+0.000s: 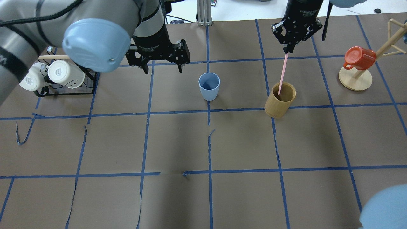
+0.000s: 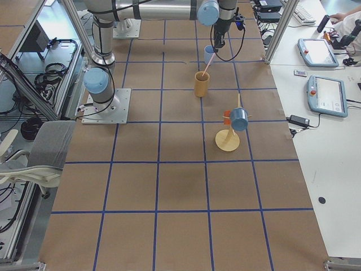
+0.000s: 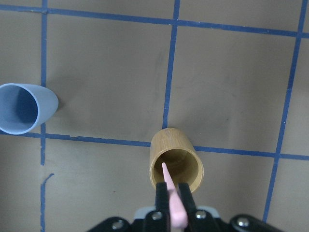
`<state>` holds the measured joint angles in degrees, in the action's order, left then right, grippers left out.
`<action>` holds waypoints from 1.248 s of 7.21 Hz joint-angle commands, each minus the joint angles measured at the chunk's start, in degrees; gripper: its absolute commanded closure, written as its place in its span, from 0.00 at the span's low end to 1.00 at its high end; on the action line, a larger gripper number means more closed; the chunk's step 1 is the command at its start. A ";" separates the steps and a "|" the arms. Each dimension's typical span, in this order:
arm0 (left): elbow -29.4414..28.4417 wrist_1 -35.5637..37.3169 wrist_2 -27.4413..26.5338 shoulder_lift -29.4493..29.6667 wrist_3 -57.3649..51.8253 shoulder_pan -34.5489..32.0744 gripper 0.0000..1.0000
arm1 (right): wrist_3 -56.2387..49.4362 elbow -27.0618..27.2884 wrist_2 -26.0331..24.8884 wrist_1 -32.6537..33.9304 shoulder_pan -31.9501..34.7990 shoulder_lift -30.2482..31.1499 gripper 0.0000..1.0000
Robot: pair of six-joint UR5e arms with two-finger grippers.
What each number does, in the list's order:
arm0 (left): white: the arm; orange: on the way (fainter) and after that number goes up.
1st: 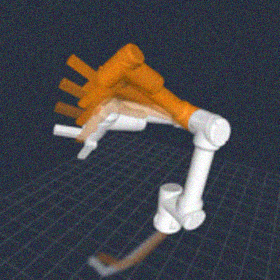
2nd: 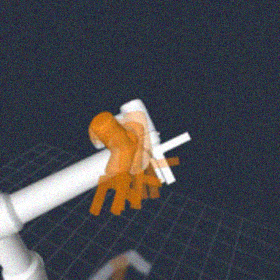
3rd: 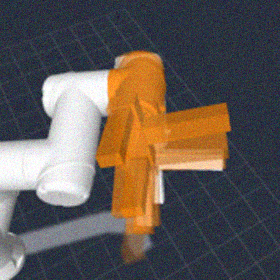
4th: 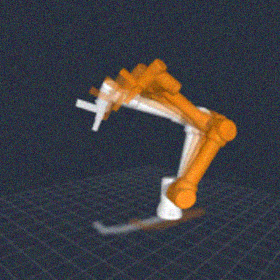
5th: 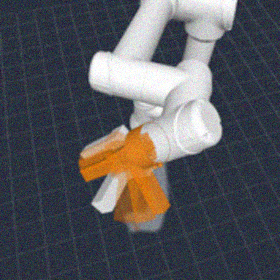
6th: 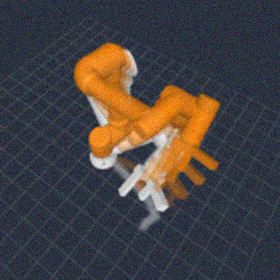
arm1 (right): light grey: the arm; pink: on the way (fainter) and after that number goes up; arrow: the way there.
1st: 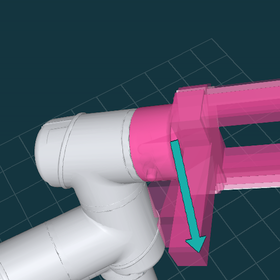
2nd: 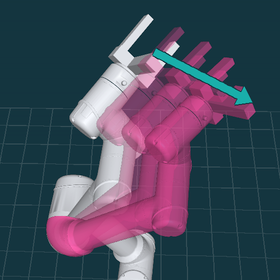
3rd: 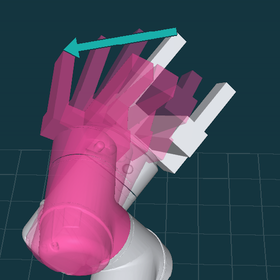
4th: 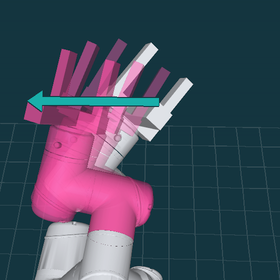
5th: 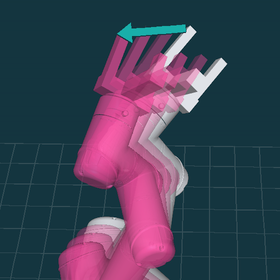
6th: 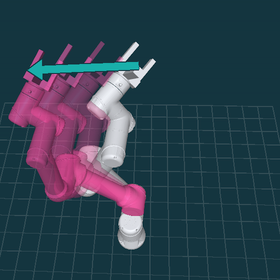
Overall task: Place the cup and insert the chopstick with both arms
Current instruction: 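Move the pink chopstick over the blue cup with the right gripper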
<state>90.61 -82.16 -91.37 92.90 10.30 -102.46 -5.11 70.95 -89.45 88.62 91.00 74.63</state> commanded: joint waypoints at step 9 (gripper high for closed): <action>-0.25 -0.46 1.55 -4.04 -11.01 10.18 0.00 | 18.20 2.86 1.12 18.93 16.76 -5.19 0.96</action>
<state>90.37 -82.62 -89.80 88.86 -0.72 -92.29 12.72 71.75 -88.23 104.84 107.35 69.93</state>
